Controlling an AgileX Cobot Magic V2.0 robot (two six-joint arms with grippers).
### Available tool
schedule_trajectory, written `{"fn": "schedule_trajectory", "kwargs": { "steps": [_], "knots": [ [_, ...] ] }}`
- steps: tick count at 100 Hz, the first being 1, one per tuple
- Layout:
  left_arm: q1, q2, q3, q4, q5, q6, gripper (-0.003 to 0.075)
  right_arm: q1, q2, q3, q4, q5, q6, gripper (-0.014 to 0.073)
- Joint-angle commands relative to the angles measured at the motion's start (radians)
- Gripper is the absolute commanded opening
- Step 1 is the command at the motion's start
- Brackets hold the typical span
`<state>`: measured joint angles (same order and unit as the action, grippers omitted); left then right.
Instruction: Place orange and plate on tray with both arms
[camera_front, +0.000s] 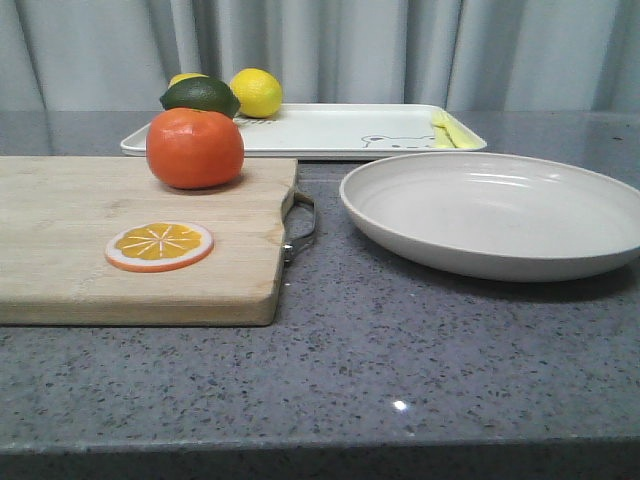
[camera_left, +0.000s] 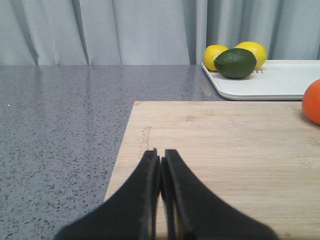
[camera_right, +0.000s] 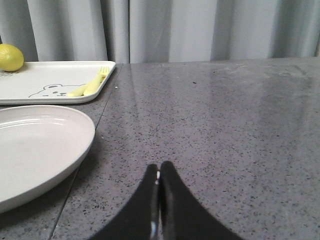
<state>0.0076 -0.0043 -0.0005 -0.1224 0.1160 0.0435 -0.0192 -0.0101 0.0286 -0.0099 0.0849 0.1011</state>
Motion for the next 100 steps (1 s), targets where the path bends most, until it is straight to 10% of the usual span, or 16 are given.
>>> {"fn": "schedule_trajectory", "kwargs": {
  "steps": [1,100],
  "knots": [
    [0.004,-0.031,0.025,-0.003,-0.076,0.0,-0.0019,-0.004,-0.021,0.0,0.002,-0.077,-0.008,-0.0068],
    [0.004,-0.031,0.025,-0.003,-0.076,0.0,-0.0019,-0.004,-0.021,0.0,0.002,-0.174,-0.008,-0.0068]
  ]
}}
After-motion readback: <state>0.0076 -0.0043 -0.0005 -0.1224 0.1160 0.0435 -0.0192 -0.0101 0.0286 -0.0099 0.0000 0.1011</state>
